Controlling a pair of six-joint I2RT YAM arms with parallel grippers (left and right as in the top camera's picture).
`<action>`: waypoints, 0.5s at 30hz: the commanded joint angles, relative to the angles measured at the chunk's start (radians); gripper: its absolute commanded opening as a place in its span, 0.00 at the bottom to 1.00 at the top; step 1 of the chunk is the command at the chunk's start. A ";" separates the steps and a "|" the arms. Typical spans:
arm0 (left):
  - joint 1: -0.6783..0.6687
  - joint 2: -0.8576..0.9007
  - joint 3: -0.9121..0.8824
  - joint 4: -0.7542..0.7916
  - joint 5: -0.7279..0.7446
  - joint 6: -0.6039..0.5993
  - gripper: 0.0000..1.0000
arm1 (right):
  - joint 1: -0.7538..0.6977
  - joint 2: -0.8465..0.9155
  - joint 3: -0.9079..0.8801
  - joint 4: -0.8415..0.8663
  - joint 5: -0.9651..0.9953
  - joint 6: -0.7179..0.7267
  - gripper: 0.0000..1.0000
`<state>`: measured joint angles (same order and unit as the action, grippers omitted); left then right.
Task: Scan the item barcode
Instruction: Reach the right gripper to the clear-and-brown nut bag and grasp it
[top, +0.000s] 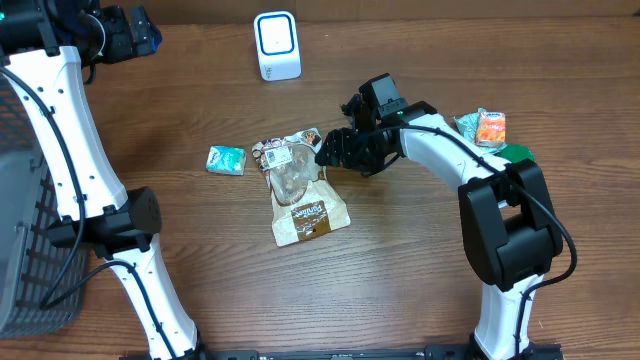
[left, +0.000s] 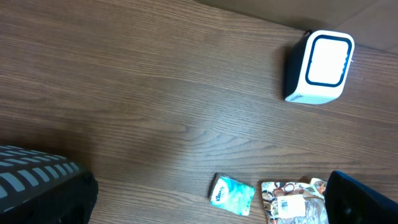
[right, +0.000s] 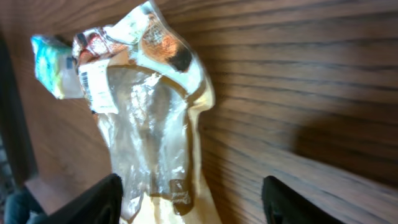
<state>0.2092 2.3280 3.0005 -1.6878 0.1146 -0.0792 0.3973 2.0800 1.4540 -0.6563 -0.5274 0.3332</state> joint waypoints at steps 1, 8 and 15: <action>-0.007 -0.033 0.017 -0.002 -0.007 -0.014 1.00 | 0.019 0.023 -0.025 0.030 -0.091 -0.027 0.73; -0.007 -0.033 0.017 -0.002 -0.007 -0.014 1.00 | 0.071 0.089 -0.047 0.093 -0.172 0.029 0.74; -0.007 -0.033 0.017 -0.002 -0.007 -0.014 1.00 | 0.148 0.150 -0.047 0.205 -0.070 0.196 0.70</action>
<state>0.2092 2.3280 3.0005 -1.6878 0.1146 -0.0792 0.5148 2.1605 1.4166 -0.4793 -0.6727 0.4339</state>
